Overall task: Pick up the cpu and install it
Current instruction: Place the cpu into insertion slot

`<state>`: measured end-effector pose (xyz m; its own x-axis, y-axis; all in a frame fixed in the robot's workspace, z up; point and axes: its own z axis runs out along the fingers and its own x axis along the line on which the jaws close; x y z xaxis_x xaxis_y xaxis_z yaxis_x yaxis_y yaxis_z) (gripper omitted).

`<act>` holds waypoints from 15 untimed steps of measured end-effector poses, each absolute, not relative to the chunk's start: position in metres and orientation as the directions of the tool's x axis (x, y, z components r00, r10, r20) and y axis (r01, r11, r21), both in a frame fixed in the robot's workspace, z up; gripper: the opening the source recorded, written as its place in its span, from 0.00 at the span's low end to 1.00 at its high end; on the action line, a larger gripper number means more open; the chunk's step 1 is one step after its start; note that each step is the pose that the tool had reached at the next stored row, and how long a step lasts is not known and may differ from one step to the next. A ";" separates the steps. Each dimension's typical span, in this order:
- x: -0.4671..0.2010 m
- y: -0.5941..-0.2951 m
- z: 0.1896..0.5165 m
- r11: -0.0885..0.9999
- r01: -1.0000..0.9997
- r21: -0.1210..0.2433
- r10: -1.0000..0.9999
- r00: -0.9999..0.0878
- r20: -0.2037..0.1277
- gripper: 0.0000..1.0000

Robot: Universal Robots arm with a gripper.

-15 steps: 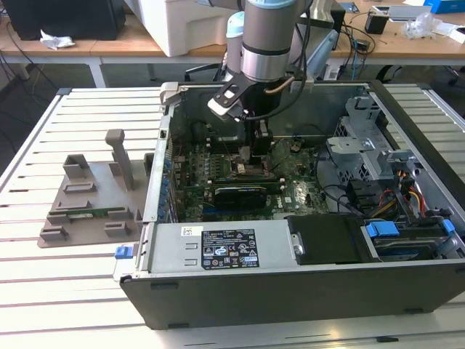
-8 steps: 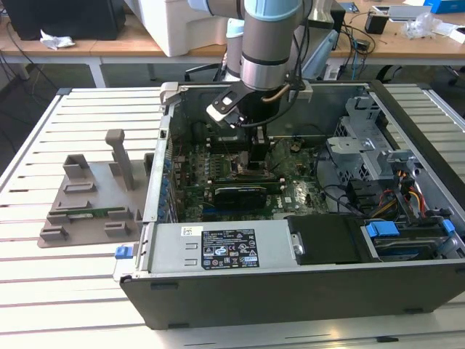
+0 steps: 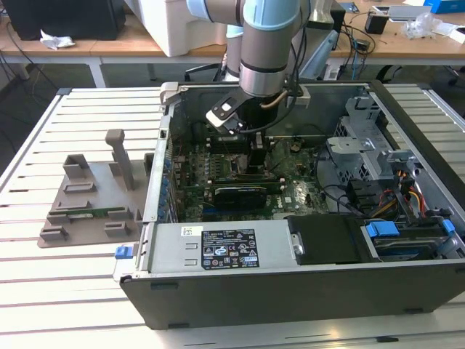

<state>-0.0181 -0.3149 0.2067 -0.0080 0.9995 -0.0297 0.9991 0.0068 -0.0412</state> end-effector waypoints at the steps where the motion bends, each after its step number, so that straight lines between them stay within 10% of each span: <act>1: -0.018 -0.314 0.206 0.007 0.999 -0.041 1.000 -0.008 -0.030 0.55; 15: -0.019 -0.310 0.200 -0.004 0.999 -0.041 0.999 0.003 -0.032 0.55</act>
<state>-0.0187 -0.3099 0.2001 0.0026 0.9995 -0.0319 0.9991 -0.0040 -0.0412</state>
